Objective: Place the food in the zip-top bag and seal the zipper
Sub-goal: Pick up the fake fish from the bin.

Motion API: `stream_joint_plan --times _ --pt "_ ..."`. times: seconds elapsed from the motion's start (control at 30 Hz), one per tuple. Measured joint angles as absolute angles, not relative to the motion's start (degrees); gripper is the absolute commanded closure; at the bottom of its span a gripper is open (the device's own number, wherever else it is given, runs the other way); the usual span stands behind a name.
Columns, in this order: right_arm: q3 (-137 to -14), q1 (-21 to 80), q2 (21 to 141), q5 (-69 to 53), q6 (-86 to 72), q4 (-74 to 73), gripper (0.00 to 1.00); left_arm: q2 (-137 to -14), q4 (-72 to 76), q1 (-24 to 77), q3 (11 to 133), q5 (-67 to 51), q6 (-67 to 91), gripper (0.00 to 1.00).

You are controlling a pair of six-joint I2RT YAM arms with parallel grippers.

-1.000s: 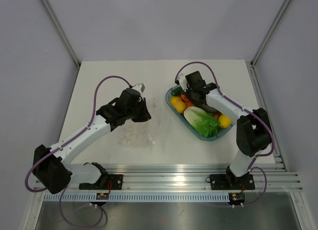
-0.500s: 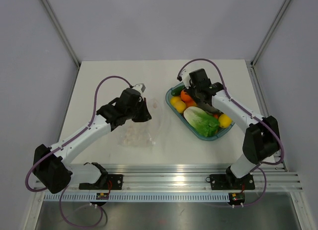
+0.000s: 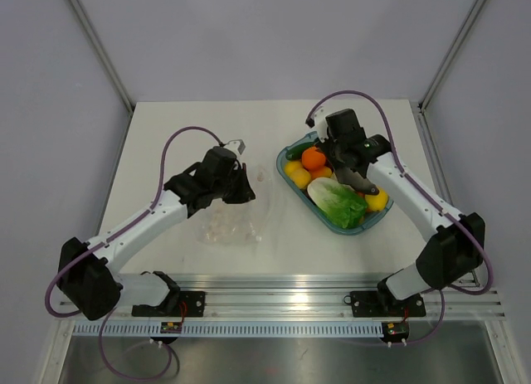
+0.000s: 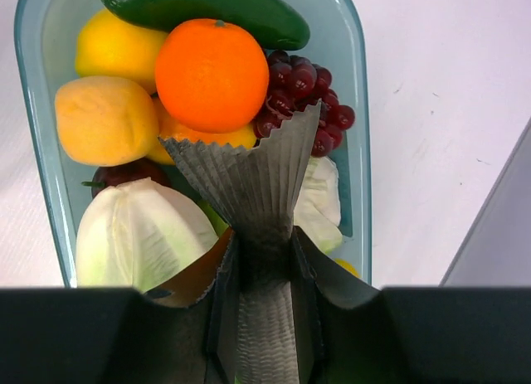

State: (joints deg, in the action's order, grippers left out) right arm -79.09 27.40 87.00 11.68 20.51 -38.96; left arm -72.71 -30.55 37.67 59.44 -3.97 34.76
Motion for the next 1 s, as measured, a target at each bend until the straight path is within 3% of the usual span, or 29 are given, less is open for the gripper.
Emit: stream_joint_plan --times 0.33,0.6,1.0 --pt "-80.1 27.4 75.2 7.2 14.3 -37.6 1.00 -75.5 -28.7 37.7 61.6 -8.4 36.2 1.00" --pt "-74.4 27.8 61.7 -6.7 1.6 -21.9 1.00 -76.4 -24.3 37.7 63.0 -14.6 39.0 1.00" --pt "-56.7 30.6 60.5 -18.0 -20.4 4.7 1.00 -76.4 -18.4 37.7 63.0 -20.7 43.6 1.00"
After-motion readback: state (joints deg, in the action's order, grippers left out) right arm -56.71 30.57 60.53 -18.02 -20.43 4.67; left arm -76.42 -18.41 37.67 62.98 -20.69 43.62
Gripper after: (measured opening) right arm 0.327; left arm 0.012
